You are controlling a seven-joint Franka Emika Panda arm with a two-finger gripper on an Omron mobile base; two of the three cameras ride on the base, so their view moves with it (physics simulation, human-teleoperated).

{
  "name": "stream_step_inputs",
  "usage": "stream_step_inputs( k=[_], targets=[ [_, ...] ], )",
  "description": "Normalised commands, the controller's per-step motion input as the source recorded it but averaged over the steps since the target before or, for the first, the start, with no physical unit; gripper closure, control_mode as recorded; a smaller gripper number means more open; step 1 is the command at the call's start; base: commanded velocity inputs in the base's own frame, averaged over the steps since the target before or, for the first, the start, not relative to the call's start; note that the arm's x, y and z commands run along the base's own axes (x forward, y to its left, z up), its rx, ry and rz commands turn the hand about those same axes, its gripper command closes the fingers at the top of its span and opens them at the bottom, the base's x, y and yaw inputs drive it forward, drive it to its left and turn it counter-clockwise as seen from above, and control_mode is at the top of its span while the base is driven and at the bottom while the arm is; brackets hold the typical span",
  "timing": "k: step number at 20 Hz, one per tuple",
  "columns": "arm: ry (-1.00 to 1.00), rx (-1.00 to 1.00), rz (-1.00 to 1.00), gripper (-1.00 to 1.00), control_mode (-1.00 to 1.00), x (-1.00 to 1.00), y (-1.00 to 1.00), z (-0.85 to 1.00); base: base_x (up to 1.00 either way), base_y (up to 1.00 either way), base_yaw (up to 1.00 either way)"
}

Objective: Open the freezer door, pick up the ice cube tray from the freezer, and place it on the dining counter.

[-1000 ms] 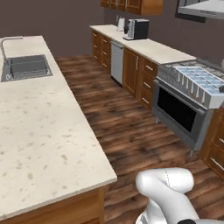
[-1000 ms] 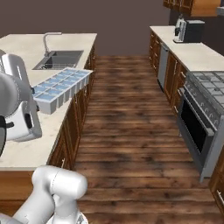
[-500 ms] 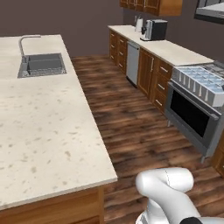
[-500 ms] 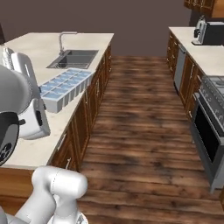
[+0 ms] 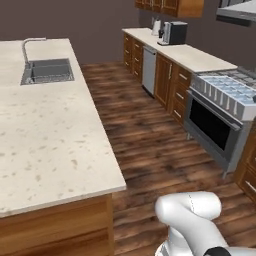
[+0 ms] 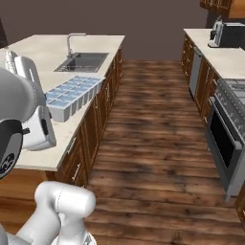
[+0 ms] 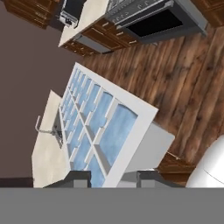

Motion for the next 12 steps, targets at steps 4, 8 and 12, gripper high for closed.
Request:
stream_step_inputs(
  k=[4,8,12],
  targets=[
    [0.00,0.00,0.00,1.00,1.00,0.00,0.00,0.00,-0.96,-0.10,-0.02],
    [0.00,0.00,0.00,1.00,1.00,0.00,0.00,0.00,-0.74,0.00,0.39],
    [0.00,0.00,0.00,1.00,1.00,0.00,0.00,0.00,-0.13,0.14,0.78]
  ],
)
